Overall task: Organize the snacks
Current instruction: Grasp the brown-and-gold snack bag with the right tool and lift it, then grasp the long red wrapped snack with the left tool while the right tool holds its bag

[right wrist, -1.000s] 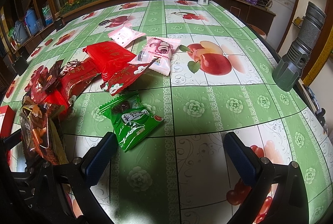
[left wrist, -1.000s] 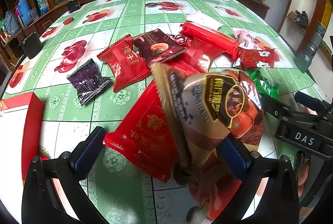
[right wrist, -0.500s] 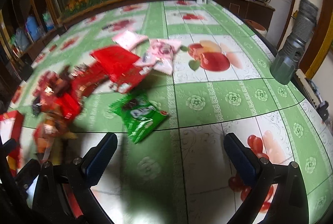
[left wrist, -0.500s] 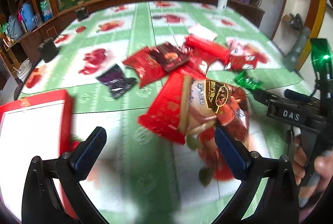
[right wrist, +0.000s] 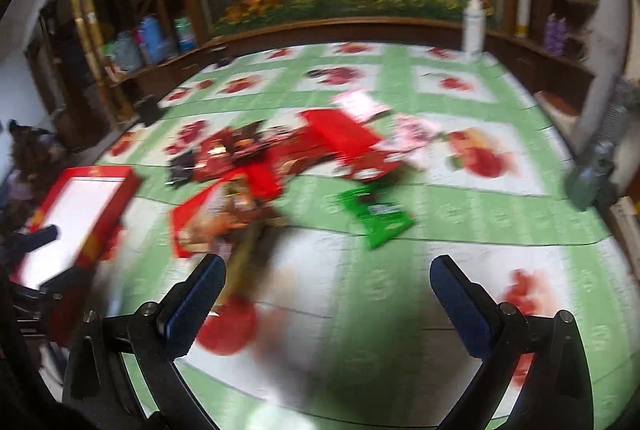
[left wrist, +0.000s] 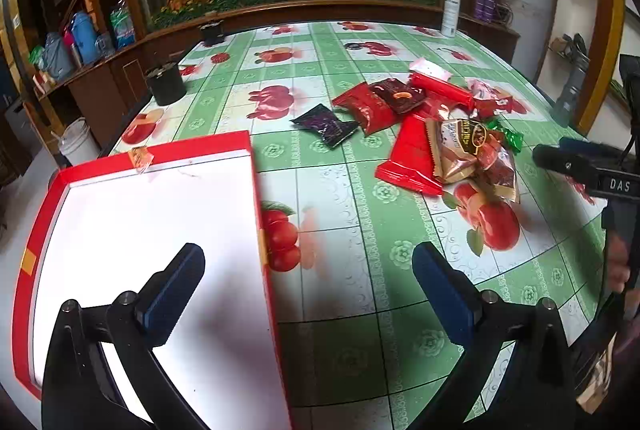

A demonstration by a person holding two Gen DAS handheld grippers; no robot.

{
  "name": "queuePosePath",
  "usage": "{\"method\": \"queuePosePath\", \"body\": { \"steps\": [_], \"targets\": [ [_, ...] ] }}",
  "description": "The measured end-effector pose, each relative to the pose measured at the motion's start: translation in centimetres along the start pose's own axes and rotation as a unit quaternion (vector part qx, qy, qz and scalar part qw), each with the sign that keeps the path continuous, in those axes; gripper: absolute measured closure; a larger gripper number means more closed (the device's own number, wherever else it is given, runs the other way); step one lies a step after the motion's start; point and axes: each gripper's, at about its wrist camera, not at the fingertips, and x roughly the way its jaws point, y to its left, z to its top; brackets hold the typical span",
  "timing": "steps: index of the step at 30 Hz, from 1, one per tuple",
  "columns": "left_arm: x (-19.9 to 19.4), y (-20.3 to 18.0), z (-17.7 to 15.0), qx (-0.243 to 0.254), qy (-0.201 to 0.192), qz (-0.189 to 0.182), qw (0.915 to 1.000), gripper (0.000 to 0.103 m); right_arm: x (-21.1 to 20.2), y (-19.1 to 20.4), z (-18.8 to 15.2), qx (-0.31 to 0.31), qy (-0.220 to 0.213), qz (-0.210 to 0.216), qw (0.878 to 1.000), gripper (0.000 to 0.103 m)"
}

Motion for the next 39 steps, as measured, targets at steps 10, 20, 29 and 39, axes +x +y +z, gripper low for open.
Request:
{"method": "queuePosePath", "body": {
  "steps": [10,20,29,39],
  "targets": [
    [0.2,-0.3,-0.6,0.009,0.01,-0.004,0.9999,0.0,4.9,3.3,1.4,0.04,0.046,0.059,0.996,0.003],
    [0.6,-0.3,-0.3,0.011,0.016,-0.013,0.9997,0.0,7.2,3.9,1.5,0.062,0.071,0.078,0.993,0.047],
    [2.2,-2.8,1.9,0.05,0.025,-0.02,0.9982,0.0,5.0,-0.3,1.4,0.09,0.01,0.085,0.992,0.07],
    [7.1,-6.3,5.8,0.085,0.064,-0.062,0.9924,0.0,3.2,-7.3,1.4,0.215,-0.042,0.124,0.968,0.07]
  ]
}}
